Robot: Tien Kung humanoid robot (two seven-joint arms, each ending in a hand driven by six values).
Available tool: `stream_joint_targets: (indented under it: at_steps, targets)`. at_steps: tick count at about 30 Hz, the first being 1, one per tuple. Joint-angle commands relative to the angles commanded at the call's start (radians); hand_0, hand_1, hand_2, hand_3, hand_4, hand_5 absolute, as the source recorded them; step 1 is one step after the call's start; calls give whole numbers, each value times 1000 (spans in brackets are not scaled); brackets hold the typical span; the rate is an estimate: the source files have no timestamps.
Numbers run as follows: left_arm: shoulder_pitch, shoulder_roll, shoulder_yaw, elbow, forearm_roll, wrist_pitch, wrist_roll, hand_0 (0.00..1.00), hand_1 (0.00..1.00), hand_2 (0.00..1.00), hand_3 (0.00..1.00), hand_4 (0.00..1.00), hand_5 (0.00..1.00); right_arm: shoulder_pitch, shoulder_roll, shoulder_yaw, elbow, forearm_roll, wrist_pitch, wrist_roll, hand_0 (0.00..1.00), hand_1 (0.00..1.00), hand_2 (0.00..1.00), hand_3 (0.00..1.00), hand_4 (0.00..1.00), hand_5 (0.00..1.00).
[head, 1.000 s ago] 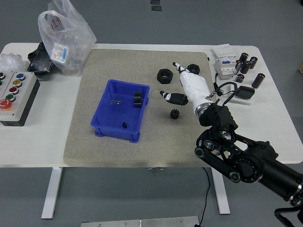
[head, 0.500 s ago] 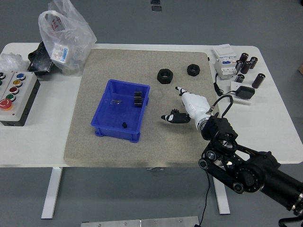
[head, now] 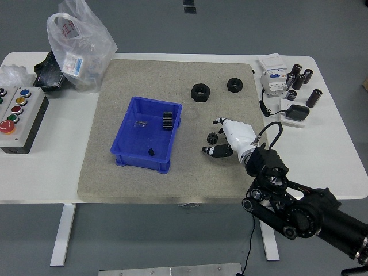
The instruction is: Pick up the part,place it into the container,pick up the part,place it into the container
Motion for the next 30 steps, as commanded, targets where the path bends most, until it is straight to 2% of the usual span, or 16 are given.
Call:
stream_joint_targets:
  at_steps: [3, 4, 9, 10, 14, 15, 23, 26, 30]
  targets:
    - [-1, -1, 0, 0, -1, -1, 0, 608, 631, 601, 629, 627, 264, 2, 5, -11, -8, 3, -8, 3, 254, 492, 615, 691, 382, 158]
    - [-1, -1, 1, 0, -1, -1, 0, 608, 631, 600, 630, 627, 264, 3, 6, -15, -11, 3, -10, 3, 245, 476, 558, 689, 375, 43]
    - [-3, -1, 1, 0, -3, -1, 0, 608, 631, 600, 630, 627, 264, 5, 8, -26, -20, 4, -21, 8, 245, 476, 558, 689, 375, 43]
    - [-3, -2, 0, 0, -2, -1, 0, 608, 631, 600, 629, 628, 265, 5, 8, -27, -21, 4, -23, 9, 242, 466, 514, 688, 373, 8]
    - [-2, -2, -1, 0, -2, -1, 1, 608, 631, 600, 629, 628, 265, 7, 7, -25, -20, 1, -35, 14, 242, 466, 514, 688, 373, 8]
    - [-2, -2, -1, 0, -2, -1, 1, 608, 631, 601, 630, 628, 266, 7, 6, -25, -18, 0, -39, 16, 232, 457, 502, 685, 320, 2]
    - [-4, 0, 6, 0, -10, -1, -1, 608, 631, 602, 630, 627, 264, 38, 10, -37, 0, 3, -79, 34, 230, 457, 496, 689, 304, 2]
    - [-3, 1, 7, 0, -11, -1, 0, 608, 631, 602, 630, 627, 264, 73, 23, -60, 12, 9, -100, 44, 230, 457, 496, 689, 304, 2]
    - [-5, 3, 13, 0, -17, -1, 1, 608, 631, 602, 632, 629, 266, 129, 61, -98, 45, -1, -110, 49, 225, 456, 484, 690, 313, 2]
